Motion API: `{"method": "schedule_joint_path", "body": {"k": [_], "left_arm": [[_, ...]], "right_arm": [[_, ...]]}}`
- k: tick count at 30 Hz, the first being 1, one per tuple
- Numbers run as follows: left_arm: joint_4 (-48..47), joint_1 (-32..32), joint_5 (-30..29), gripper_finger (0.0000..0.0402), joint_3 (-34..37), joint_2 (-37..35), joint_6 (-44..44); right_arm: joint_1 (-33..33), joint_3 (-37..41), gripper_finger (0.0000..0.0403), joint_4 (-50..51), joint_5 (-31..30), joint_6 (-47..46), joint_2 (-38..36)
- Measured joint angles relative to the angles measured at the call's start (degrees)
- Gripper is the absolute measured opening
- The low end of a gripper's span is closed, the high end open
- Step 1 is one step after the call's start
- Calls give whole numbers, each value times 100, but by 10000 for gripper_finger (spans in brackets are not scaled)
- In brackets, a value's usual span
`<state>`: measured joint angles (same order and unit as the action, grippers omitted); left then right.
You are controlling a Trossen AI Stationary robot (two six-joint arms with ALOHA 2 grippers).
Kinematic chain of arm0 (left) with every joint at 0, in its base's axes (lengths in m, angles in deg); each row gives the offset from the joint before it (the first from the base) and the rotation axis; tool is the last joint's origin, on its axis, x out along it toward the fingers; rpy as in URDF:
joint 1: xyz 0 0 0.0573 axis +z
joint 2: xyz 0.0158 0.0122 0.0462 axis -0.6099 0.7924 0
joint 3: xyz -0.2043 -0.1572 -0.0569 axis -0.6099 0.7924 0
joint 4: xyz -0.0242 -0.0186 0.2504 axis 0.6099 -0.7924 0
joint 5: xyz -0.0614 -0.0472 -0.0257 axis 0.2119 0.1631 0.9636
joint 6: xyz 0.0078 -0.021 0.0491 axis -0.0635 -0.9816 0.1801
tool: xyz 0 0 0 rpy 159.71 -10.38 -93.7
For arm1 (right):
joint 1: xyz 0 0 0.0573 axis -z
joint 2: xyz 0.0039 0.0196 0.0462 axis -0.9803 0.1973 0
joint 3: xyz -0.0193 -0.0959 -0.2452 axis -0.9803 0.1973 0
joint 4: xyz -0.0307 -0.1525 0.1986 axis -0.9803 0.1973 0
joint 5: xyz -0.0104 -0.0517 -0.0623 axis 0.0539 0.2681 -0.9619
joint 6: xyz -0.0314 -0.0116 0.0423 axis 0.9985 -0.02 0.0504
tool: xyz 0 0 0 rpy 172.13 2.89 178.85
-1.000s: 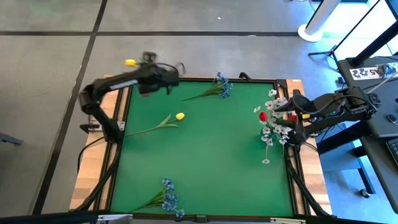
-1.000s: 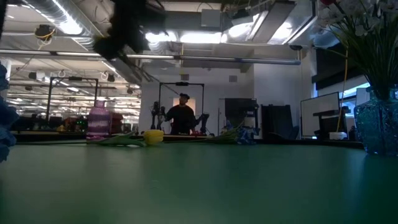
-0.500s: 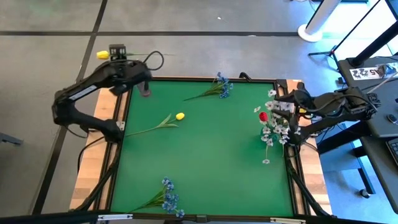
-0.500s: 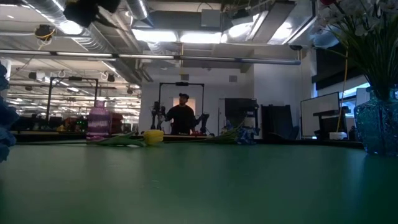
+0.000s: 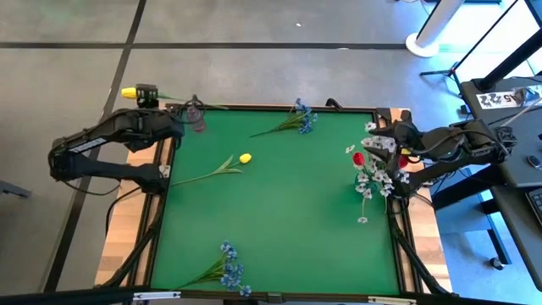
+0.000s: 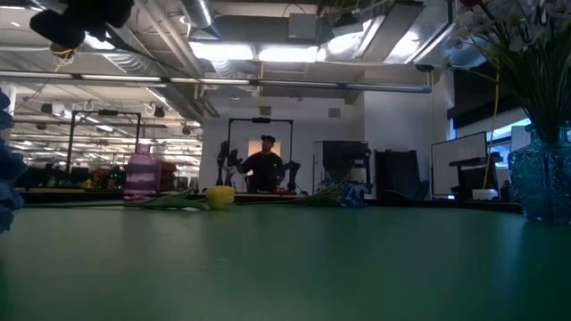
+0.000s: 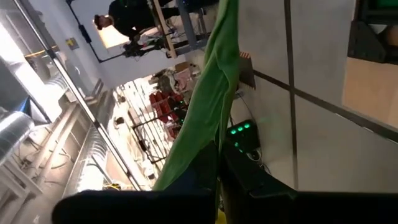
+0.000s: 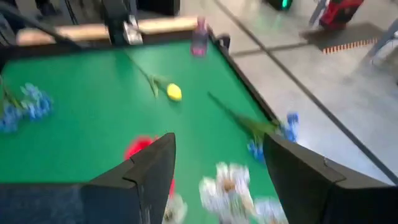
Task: Sort flowers into vase by color
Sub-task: Put the red flower into the blue vase
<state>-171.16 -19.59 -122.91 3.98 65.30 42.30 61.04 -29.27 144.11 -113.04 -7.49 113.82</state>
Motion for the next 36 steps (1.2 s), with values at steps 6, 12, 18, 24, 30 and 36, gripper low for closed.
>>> {"method": "schedule_joint_path", "body": {"k": [6,12,18,24,30,36], "left_arm": [[258,-447,-89,0,7,585,254],[834,-807,-772,0,9,1399,401],[961,-806,-777,0,9,1947,520],[1037,-1062,-745,0,9,2081,558],[1355,-1545,-757,0,8,2077,582],[2513,-1887,-550,0,7,2077,1245]], "right_arm": [[-2,-1,241,-2222,352,1556,189],[109,-4,241,-4030,472,2964,938],[1273,-187,241,-4365,1025,2759,2127],[2421,-613,241,-4359,2622,2851,3409],[2967,-1253,241,-4336,3580,3084,4456],[3291,-1667,241,-4315,4611,2355,5106]]}}
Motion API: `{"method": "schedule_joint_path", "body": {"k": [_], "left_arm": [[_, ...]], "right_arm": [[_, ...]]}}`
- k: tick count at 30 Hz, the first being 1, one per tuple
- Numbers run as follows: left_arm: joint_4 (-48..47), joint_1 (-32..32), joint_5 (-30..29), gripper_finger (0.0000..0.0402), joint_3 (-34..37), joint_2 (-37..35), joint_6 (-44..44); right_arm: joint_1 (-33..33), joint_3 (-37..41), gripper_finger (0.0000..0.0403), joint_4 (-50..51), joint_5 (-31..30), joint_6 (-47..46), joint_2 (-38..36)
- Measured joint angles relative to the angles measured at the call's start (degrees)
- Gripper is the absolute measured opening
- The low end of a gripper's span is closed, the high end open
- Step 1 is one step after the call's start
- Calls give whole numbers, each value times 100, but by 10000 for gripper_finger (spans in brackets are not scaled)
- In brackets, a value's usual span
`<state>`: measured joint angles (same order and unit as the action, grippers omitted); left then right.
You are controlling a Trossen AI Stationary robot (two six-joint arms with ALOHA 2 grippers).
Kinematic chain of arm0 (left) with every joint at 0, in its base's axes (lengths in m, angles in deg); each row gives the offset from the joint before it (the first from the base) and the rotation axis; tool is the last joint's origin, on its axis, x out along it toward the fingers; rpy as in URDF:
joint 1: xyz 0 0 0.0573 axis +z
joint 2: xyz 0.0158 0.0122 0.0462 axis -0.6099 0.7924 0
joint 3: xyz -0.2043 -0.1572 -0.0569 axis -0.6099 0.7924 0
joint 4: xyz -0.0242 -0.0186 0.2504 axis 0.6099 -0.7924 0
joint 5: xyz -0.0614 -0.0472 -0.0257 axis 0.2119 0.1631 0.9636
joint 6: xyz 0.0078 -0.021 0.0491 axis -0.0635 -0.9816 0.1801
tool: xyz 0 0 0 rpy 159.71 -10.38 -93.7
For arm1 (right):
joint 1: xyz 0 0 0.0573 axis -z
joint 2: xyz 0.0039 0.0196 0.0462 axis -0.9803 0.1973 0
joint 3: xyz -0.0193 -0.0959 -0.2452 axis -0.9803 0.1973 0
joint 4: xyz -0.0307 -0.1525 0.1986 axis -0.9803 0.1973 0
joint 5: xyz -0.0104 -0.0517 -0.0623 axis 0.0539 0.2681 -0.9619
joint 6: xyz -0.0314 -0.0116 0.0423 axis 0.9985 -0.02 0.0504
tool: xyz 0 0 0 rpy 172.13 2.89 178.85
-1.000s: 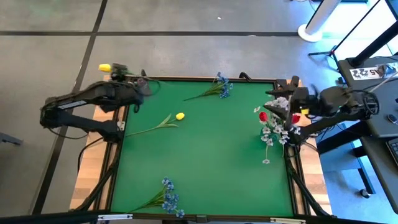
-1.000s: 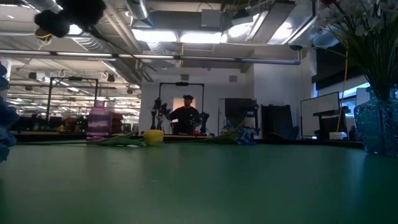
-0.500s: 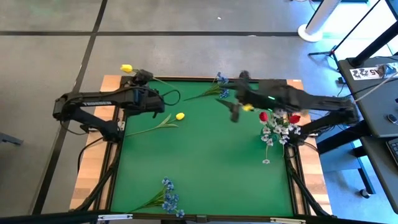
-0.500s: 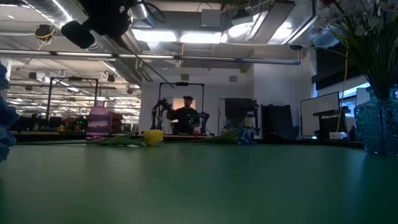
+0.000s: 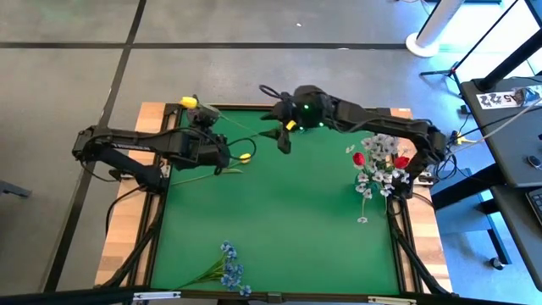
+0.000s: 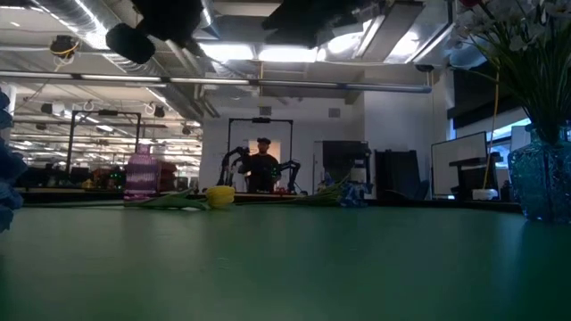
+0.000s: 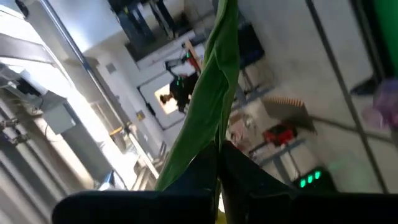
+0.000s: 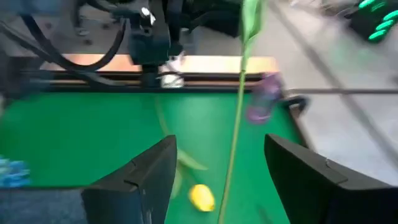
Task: Sort flowers into vase by color
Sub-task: Put the red flower into the blue vase
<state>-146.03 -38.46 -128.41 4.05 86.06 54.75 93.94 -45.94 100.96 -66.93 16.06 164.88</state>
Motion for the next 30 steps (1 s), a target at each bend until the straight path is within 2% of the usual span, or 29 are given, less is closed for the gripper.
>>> {"method": "schedule_joint_path", "body": {"k": [3,5,10,14,19,23,26,30], "left_arm": [[693,-27,234,0,0,0,442],[1173,-19,465,0,0,0,791],[2718,-20,1005,0,0,0,1861],[3453,-16,1376,0,0,0,2487],[3582,23,1423,0,0,0,2533],[3571,29,1453,0,0,0,2504],[3557,63,1453,0,0,0,2455],[3541,115,1679,0,0,0,2428]], "right_arm": [[99,-20,241,-6,762,-499,236],[103,-20,241,2,1037,-805,367],[89,-20,241,11,1210,-1238,643],[89,-20,224,54,1256,-1401,713],[96,-20,166,72,886,-1385,713],[137,-71,130,267,1075,-956,669],[120,-407,128,718,998,-505,624],[34,-716,157,850,648,-66,588]]}}
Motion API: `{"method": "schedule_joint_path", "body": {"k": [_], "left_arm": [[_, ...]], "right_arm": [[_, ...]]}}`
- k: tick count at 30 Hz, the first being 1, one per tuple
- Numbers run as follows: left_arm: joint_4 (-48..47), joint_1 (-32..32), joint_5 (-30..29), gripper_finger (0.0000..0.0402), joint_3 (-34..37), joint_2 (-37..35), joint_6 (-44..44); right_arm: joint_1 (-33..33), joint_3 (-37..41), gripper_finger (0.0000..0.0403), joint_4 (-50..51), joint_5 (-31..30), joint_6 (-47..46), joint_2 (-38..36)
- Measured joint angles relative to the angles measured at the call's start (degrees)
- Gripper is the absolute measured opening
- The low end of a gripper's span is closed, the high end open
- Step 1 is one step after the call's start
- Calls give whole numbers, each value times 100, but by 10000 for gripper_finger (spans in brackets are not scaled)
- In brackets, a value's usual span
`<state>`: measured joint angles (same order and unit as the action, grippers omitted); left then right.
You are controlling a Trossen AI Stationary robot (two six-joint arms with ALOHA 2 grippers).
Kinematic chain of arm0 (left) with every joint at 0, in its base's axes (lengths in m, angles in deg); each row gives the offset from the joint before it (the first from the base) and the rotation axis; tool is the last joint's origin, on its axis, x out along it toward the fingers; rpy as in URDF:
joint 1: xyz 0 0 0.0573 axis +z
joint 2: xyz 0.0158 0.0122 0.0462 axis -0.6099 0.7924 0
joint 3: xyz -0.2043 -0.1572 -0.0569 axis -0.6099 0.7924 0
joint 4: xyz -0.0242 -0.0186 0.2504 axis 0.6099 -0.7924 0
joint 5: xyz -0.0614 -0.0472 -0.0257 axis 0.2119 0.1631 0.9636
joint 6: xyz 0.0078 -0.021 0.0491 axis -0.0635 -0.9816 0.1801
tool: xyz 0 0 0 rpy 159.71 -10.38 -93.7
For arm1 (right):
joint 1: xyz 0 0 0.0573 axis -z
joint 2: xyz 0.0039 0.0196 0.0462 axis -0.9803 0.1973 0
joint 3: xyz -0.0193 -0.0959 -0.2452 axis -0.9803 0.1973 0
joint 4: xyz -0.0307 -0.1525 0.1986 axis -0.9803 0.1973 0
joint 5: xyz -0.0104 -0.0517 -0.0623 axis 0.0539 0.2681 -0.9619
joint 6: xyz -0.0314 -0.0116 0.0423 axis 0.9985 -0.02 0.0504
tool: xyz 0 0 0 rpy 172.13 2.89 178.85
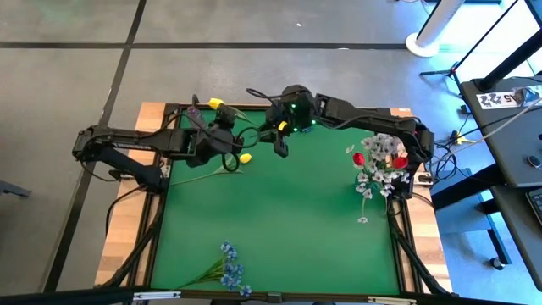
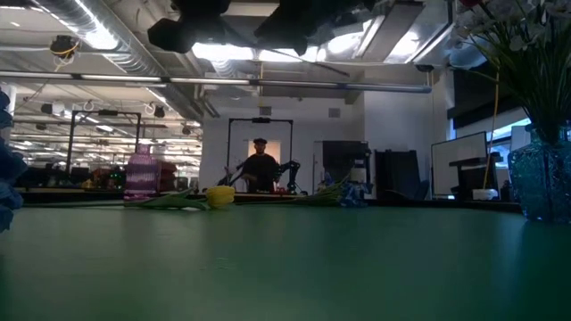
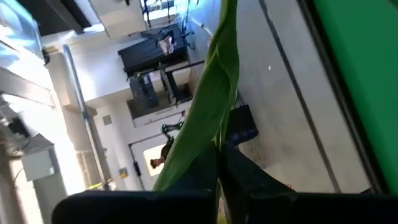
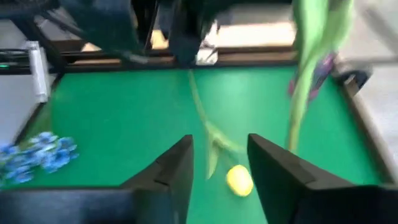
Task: Sort flowers into vase by color
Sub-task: Put the red flower into the blue vase
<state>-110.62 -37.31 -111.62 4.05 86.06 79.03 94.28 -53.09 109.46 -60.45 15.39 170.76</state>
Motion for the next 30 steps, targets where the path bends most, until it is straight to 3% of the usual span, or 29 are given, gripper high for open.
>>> {"method": "schedule_joint_path", "body": {"k": [6,10,16,22,30], "left_arm": [[-15,11,168,0,0,0,-269],[-26,14,154,0,0,0,-277],[-29,202,537,0,-2,-7,-832],[-69,352,1324,0,-2,-4,-1370],[-22,347,1447,0,-2,-2,-1733]], "right_arm": [[-35,7,236,-317,-427,172,18],[-35,14,258,-560,-1013,201,72],[-105,15,238,-914,-1041,659,22],[-184,13,210,-1083,-2140,1514,205],[-188,15,167,-1064,-2122,1522,422]]}}
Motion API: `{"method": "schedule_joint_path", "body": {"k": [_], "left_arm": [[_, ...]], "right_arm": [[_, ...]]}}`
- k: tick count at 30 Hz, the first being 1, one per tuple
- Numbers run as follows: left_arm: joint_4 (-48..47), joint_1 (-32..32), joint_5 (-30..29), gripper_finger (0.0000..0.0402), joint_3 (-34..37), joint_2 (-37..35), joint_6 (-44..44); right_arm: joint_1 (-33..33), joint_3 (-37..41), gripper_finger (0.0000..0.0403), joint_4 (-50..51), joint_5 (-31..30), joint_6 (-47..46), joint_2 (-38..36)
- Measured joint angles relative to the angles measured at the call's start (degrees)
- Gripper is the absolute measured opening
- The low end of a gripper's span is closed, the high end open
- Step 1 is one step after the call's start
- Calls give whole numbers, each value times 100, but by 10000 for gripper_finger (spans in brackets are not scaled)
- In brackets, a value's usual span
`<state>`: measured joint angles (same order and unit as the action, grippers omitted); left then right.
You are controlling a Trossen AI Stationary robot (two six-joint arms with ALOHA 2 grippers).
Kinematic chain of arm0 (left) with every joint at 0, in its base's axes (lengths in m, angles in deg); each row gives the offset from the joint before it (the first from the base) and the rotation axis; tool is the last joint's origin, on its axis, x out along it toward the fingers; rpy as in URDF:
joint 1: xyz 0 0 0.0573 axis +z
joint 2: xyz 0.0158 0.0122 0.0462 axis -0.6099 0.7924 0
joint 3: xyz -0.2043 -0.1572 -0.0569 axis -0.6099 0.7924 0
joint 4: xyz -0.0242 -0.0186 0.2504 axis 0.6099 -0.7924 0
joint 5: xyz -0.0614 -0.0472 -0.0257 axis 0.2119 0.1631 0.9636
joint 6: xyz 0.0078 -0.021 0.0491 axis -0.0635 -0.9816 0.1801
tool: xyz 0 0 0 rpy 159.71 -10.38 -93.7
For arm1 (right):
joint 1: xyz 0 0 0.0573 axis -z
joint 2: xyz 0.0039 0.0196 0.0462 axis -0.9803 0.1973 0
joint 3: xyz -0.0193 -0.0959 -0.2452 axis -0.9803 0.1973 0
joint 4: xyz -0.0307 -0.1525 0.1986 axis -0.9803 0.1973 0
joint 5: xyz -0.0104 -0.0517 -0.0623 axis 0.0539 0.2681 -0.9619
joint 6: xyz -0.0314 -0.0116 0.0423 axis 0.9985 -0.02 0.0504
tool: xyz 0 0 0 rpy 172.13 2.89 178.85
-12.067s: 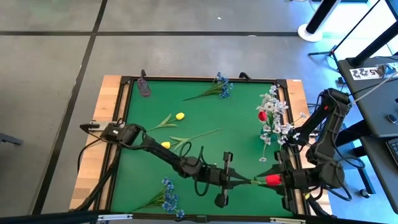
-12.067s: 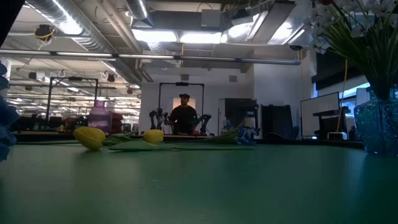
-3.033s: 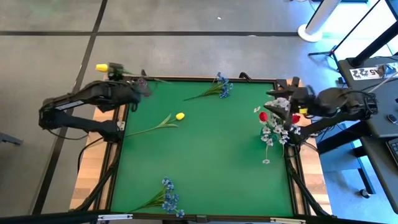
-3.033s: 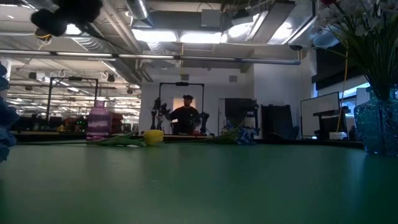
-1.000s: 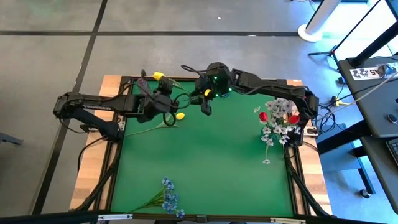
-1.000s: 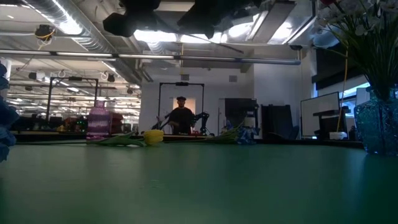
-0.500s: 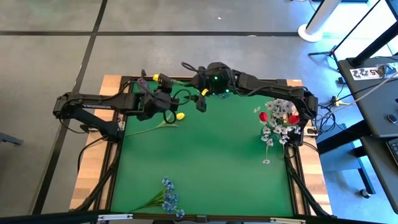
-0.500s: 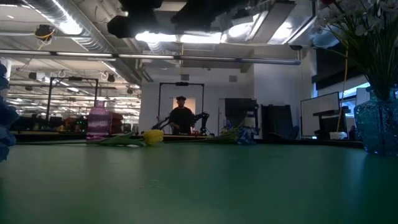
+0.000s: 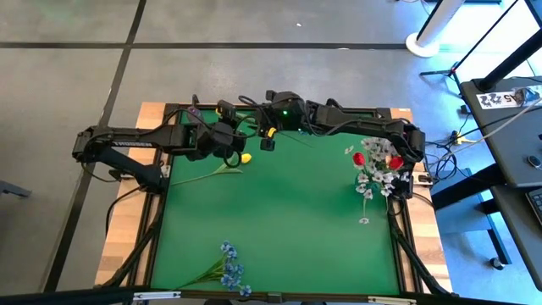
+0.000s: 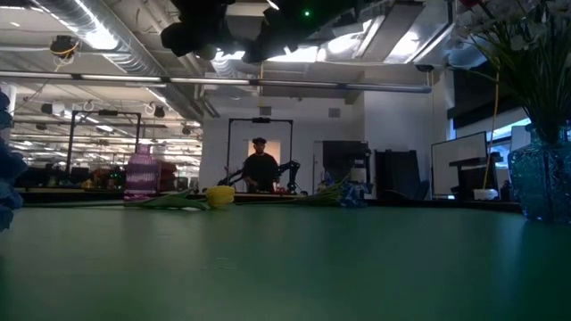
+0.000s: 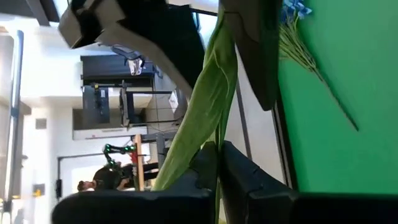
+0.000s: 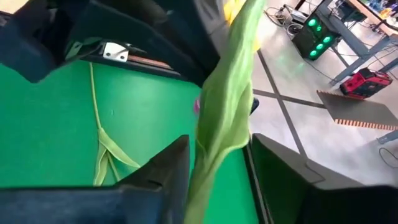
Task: Sort flowers into vase by color
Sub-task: Put the red flower into the blue vase
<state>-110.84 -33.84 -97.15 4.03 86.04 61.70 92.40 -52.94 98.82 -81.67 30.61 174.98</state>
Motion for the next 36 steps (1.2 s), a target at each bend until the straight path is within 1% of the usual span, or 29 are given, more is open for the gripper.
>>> {"method": "schedule_joint_path", "body": {"k": [6,9,11,12,15,18,20,23,25,27,29,31,32,34,36], "left_arm": [[-43,11,-27,0,0,1,-524],[-46,11,-35,2,0,1,-849],[-54,10,-2,13,0,1,-1239],[-119,9,41,22,0,-14,-1469],[-605,5,210,59,0,-215,-2229],[-969,5,492,100,-30,-613,-3184],[-1249,34,902,124,-14,-1001,-3980],[-1244,161,1844,149,10,-1614,-4898],[-1009,149,2165,156,197,-2007,-5126],[-803,101,2208,158,472,-2375,-5221],[-377,115,2192,156,809,-2731,-5252],[213,132,2192,153,1266,-3080,-5160],[674,130,2261,152,1541,-3214,-5068],[1879,129,2631,152,2124,-3389,-4814],[3335,142,3055,152,2727,-3403,-4551]], "right_arm": [[0,0,106,-51,32,-46,-40],[0,0,57,-17,37,-22,-44],[0,0,19,11,39,11,-44],[0,0,11,17,37,48,-55],[11,11,17,63,14,61,-198],[62,9,7,56,87,15,-429],[141,37,6,79,284,-129,-552],[260,163,7,-304,528,-406,-713],[317,315,4,-563,453,-373,-748],[332,472,6,-735,459,-330,-751],[328,570,6,-1061,721,-337,-781],[313,639,4,-1511,1140,-343,-865],[309,650,3,-1787,1410,-369,-882],[246,676,4,-2062,1917,-534,-879],[157,683,4,-2304,2120,-631,-776]]}}
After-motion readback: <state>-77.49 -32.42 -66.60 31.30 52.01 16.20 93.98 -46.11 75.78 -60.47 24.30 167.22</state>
